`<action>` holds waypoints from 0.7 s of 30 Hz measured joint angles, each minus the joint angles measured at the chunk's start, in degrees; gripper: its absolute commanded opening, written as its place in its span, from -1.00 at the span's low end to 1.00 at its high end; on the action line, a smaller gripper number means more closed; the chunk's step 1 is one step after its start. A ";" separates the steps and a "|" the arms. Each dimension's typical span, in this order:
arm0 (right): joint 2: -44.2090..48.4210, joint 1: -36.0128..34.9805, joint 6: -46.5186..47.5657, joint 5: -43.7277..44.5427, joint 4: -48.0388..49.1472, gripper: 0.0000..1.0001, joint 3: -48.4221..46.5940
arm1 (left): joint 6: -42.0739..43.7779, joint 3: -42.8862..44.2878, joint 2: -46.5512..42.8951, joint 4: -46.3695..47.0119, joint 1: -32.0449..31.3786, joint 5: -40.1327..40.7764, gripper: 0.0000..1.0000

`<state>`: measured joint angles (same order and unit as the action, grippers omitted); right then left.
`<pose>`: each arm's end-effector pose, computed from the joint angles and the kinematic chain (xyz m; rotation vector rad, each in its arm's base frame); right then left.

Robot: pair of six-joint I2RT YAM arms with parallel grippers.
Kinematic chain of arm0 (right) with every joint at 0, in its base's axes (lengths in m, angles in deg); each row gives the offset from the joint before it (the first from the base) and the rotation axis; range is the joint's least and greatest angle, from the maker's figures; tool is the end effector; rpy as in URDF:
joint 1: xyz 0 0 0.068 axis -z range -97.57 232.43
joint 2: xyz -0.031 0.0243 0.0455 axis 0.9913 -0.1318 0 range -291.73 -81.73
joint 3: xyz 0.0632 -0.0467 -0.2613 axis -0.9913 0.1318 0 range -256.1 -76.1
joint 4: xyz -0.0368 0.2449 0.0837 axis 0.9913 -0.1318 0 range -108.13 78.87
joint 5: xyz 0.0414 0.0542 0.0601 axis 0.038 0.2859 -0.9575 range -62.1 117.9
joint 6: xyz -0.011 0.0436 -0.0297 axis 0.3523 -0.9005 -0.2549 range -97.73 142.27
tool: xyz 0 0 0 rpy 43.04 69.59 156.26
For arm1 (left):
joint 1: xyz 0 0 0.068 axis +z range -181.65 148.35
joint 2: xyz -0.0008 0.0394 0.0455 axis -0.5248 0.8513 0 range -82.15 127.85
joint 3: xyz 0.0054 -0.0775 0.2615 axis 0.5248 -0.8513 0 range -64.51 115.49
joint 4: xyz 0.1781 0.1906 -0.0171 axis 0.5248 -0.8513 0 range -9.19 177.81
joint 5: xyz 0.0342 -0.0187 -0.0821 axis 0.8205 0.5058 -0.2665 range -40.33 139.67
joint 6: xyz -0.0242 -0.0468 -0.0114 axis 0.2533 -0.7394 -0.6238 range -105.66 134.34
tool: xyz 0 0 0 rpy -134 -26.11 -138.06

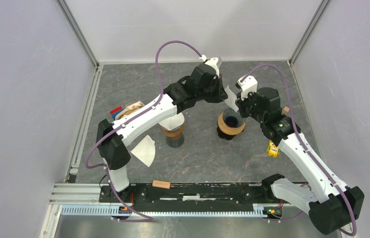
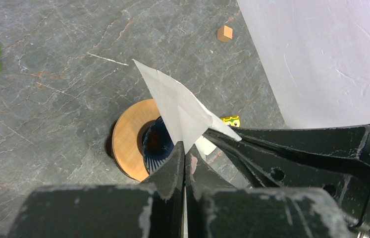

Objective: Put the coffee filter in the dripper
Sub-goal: Place the coffee filter in the coffee dripper.

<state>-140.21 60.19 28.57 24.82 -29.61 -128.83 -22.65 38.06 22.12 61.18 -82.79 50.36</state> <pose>0.2136 0.0894 0.3287 -0.5266 1.9299 0.2325 0.2690 -0.3331 0.3700 0.2632 2.1851 -0.9043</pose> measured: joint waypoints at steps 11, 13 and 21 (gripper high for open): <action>2.78 0.17 2.69 2.69 -0.07 -1.00 -0.02 | 6.51 -4.83 -3.93 2.38 0.00 2.25 -0.95; 3.34 0.17 3.54 2.82 -0.07 -1.00 -0.02 | 8.22 -5.27 -4.44 3.19 0.00 2.23 -0.95; 4.02 0.17 5.62 1.46 -0.76 -1.00 -0.04 | 12.90 -5.40 -4.61 4.33 -0.07 1.22 -0.85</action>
<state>-136.19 60.36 34.19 26.29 -30.38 -128.87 -9.76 32.66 17.51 65.51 -82.85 51.58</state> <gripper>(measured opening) 0.006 0.040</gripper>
